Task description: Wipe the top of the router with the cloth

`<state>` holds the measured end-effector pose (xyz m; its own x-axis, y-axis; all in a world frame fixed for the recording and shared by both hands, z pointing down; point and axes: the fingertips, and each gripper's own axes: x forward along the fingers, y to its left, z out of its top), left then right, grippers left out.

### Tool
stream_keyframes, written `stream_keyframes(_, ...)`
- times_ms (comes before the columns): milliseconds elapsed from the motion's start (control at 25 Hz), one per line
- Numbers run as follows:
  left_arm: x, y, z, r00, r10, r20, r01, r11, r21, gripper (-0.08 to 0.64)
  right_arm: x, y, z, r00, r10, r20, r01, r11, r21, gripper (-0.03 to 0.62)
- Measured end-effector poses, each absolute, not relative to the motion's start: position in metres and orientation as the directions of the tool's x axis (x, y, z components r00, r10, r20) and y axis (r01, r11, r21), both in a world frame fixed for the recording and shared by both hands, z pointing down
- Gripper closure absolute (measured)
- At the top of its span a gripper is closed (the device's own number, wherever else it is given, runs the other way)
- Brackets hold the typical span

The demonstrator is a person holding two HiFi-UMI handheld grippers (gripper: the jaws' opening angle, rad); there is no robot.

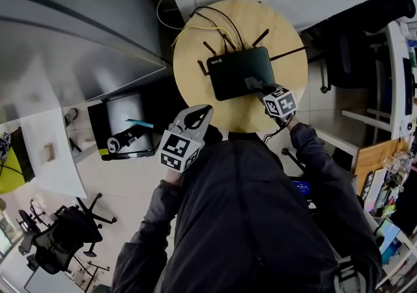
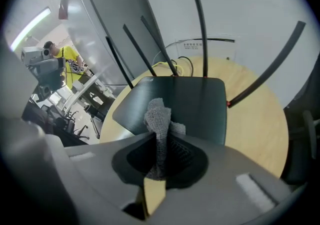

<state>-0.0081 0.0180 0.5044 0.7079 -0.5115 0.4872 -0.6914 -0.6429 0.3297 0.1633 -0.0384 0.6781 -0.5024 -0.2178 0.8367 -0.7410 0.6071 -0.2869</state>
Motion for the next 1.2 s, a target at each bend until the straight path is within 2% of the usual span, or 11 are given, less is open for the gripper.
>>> stream_keyframes(400, -0.01, 0.015, 0.505, 0.709, -0.512, 0.485, -0.69, -0.643, 0.332, 0.56, 0.229, -0.054, 0.681, -0.405, -0.282, 0.87, -0.814, 0.544, -0.203, 0.56)
stream_keyframes(760, -0.007, 0.015, 0.504, 0.722, -0.504, 0.475, -0.677, -0.659, 0.329, 0.56, 0.232, -0.055, 0.681, -0.377, -0.327, 0.867, -0.853, 0.487, -0.187, 0.56)
stream_keyframes(1200, 0.003, 0.021, 0.501, 0.779, -0.449, 0.437, -0.605, -0.722, 0.336, 0.56, 0.155, 0.001, 0.574, -0.544, -0.43, 0.72, -0.787, 0.56, -0.26, 0.56)
